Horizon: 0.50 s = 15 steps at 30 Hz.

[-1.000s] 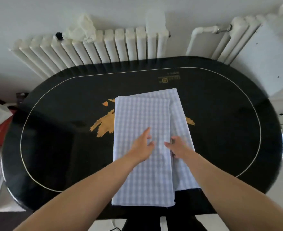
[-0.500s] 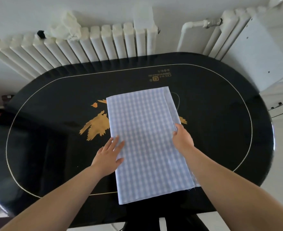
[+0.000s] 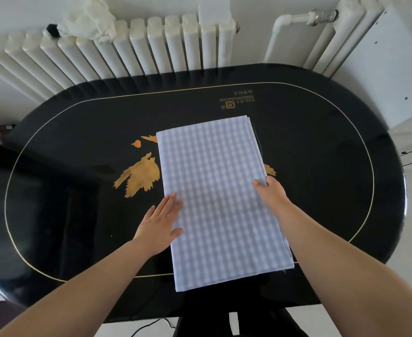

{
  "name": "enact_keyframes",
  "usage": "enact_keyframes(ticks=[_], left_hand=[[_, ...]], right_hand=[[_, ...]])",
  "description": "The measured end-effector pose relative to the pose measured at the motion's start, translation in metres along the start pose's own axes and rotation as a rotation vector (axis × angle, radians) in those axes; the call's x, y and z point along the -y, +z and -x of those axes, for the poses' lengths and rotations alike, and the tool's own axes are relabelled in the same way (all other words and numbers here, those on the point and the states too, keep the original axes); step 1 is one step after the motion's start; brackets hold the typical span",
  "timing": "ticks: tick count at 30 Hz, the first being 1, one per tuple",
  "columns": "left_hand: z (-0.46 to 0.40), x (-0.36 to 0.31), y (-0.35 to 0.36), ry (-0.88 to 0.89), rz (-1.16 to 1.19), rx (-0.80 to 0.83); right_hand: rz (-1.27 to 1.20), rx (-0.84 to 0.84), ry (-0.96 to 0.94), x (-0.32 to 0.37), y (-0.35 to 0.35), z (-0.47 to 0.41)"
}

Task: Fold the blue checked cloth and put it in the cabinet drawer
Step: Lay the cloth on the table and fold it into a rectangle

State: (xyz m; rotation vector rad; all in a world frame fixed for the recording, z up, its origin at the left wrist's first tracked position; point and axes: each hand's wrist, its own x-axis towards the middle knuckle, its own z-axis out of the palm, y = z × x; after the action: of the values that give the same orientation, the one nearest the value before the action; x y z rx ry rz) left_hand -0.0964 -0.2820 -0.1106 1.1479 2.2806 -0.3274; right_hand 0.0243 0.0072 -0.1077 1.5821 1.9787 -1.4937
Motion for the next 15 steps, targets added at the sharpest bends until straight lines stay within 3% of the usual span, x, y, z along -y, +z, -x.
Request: enact_keyframes(ticks=[10, 15], left_hand=[[-0.010, -0.001, 0.004, 0.048, -0.099, 0.099], [-0.009, -0.004, 0.005, 0.037, -0.119, 0.096]], right_hand=[[0.070, -0.059, 0.011, -0.007, -0.011, -0.009], [0.486, -0.246, -0.024, -0.014, -0.014, 0.004]])
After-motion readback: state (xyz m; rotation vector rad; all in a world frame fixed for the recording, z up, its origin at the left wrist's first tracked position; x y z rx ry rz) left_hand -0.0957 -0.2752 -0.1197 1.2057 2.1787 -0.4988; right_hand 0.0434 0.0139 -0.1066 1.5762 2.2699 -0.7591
